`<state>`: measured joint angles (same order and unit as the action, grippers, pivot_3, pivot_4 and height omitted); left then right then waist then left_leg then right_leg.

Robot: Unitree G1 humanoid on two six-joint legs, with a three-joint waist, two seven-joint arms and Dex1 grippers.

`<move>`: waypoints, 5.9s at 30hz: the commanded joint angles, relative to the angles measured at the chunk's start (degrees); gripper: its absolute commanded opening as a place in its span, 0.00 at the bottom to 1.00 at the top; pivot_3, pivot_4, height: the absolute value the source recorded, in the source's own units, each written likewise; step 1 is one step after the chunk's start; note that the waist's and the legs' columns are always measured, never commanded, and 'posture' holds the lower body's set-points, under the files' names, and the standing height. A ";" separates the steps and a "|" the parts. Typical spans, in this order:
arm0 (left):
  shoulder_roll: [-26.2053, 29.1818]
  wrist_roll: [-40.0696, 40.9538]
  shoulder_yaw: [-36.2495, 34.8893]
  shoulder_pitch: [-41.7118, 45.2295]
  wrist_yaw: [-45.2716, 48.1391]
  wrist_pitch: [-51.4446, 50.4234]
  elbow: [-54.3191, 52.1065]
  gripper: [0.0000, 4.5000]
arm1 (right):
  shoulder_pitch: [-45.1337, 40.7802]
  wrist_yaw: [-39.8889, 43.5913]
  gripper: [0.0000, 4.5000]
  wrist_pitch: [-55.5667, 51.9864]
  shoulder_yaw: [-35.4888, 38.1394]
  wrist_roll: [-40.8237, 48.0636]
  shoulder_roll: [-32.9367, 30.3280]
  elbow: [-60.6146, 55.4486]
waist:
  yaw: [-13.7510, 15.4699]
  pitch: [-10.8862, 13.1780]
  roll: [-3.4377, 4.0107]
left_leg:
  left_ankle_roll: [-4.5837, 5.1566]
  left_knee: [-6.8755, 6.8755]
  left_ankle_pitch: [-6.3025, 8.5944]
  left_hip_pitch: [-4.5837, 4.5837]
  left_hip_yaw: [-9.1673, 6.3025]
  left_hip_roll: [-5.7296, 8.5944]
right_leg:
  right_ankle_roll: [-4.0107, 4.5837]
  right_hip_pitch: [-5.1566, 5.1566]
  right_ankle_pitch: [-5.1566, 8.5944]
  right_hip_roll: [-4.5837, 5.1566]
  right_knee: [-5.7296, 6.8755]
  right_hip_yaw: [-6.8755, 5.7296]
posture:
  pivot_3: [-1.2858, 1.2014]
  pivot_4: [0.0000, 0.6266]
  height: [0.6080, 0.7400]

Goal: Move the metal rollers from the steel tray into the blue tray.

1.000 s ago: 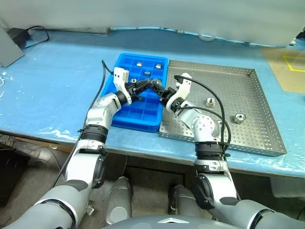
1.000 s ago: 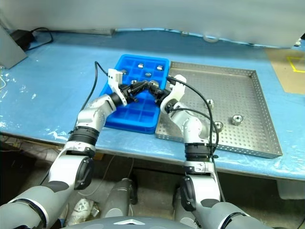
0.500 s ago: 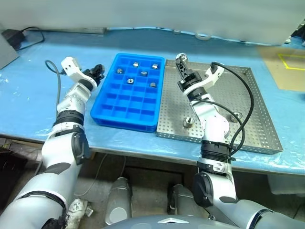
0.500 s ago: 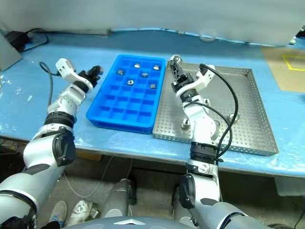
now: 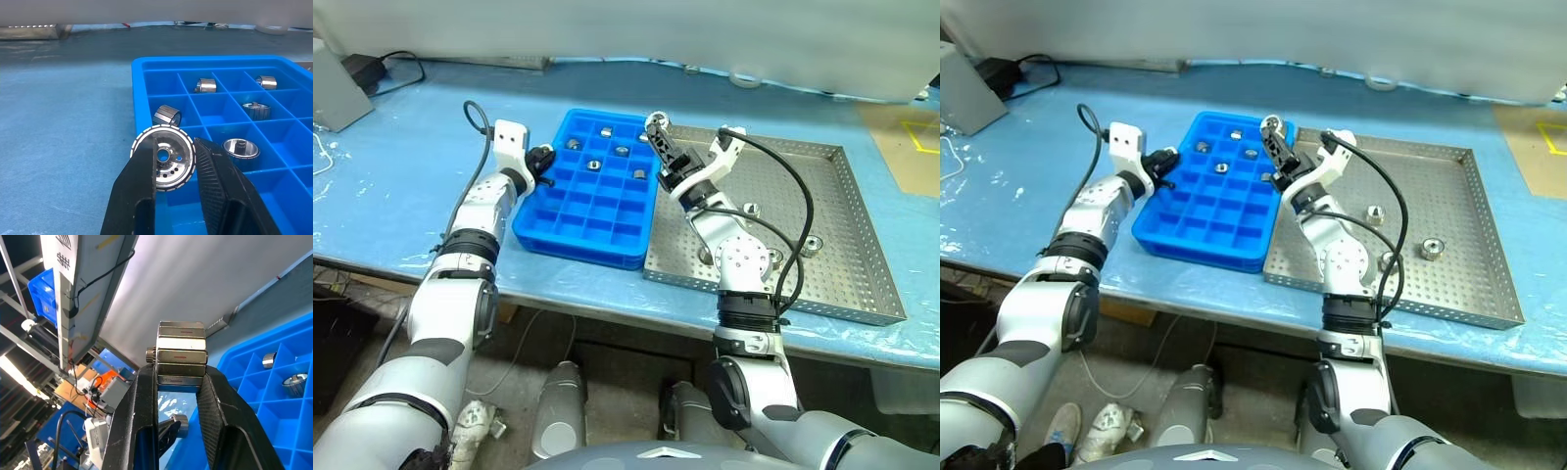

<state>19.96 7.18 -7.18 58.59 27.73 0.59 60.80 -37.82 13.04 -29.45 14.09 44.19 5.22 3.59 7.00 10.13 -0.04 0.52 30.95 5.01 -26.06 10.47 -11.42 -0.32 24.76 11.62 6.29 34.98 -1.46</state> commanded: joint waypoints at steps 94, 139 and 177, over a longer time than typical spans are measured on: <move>-22.08 -10.28 16.05 7.88 36.33 10.03 10.98 0.76 | 37.32 -3.57 0.65 -25.38 17.33 7.24 -24.09 -45.84 | -5.05 -0.07 -0.01 | 0.44 -0.17 0.25 0.87 0.83 -0.12 | -0.01 -0.66 0.39 -0.08 -0.38 0.24 | 0.31 0.24 1.00; -11.76 -1.17 2.66 -23.00 -8.59 -19.92 -52.03 0.41 | 21.69 6.10 0.67 -18.69 -4.48 9.43 -27.55 -25.97 | -2.47 -0.27 0.31 | 1.02 0.10 0.64 0.35 0.94 -0.18 | 0.24 -0.50 0.21 0.07 -0.78 0.03 | 0.48 0.24 1.00; -17.48 8.71 8.10 -1.77 23.10 -4.65 -26.00 0.99 | -3.32 -32.60 0.67 -5.49 1.11 -29.01 -18.19 17.77 | -2.98 -0.30 0.35 | 0.46 0.11 0.28 0.03 1.11 0.09 | -0.05 0.17 0.04 0.02 -0.23 0.29 | 0.48 0.24 1.00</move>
<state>2.96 15.15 0.49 56.42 49.41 -5.29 36.24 -39.07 -16.74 -36.10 15.02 17.96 -12.80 20.00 4.02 9.83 0.31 0.98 31.07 5.28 -26.06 11.59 -11.34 -0.38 24.95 11.66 6.32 34.76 -1.17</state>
